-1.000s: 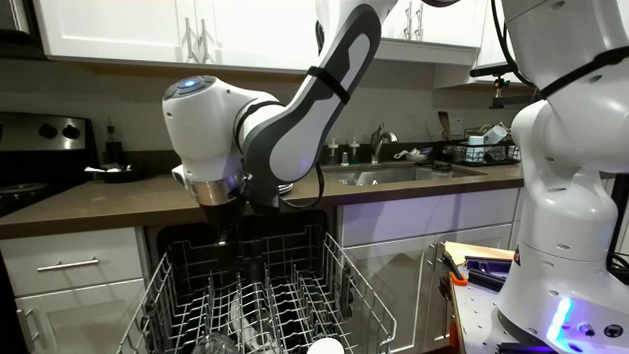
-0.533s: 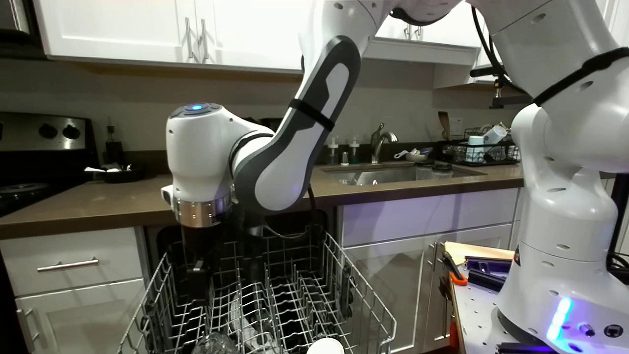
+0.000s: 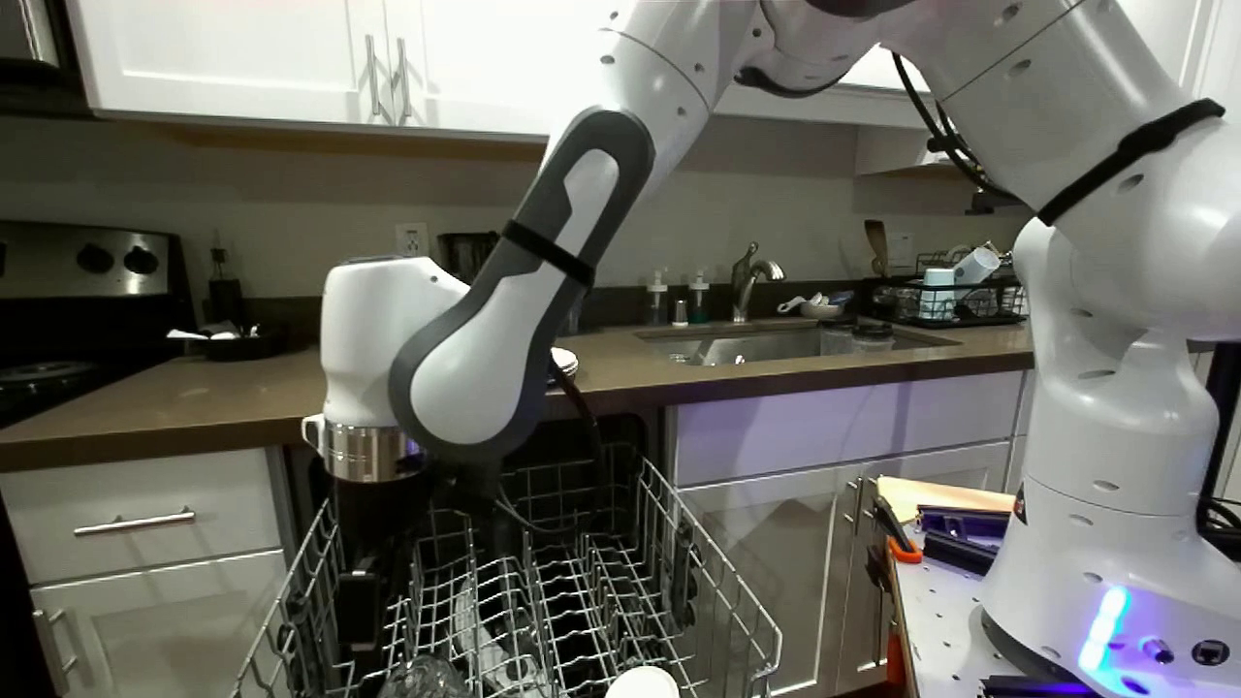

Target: Remove the white plate from the dishwasher and place it on the countertop, move the glass jar backwards, move the white mug to the left

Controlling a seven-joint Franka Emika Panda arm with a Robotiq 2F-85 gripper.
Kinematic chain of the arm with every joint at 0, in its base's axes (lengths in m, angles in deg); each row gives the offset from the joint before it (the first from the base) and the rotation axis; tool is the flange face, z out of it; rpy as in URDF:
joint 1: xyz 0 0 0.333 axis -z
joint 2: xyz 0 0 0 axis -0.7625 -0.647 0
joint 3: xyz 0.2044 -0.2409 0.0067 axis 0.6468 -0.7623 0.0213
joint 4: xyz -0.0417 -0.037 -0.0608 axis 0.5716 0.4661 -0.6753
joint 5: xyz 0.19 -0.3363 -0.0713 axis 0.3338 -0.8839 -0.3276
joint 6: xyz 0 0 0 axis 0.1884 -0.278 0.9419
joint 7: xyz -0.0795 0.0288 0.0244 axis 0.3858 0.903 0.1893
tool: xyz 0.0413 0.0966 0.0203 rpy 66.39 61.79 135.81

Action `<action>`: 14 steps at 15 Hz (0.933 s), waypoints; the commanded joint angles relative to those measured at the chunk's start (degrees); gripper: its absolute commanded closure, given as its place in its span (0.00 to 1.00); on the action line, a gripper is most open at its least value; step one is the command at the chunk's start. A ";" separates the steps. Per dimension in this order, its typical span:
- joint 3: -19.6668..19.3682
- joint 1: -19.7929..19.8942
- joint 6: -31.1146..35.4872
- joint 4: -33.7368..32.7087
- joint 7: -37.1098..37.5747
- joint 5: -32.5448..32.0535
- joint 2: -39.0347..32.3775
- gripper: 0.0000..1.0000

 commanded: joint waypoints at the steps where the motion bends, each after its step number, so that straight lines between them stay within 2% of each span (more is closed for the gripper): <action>1: 4.96 4.25 -4.34 -4.34 -9.66 6.73 -3.48 0.00; 4: 4.81 3.88 -11.39 -8.44 -12.32 8.30 -6.00 0.00; 9: 1.51 0.05 -24.36 -16.29 -10.57 6.05 -10.15 0.00; 14: 0.29 -2.16 -28.48 -22.99 -10.27 5.71 -14.71 0.00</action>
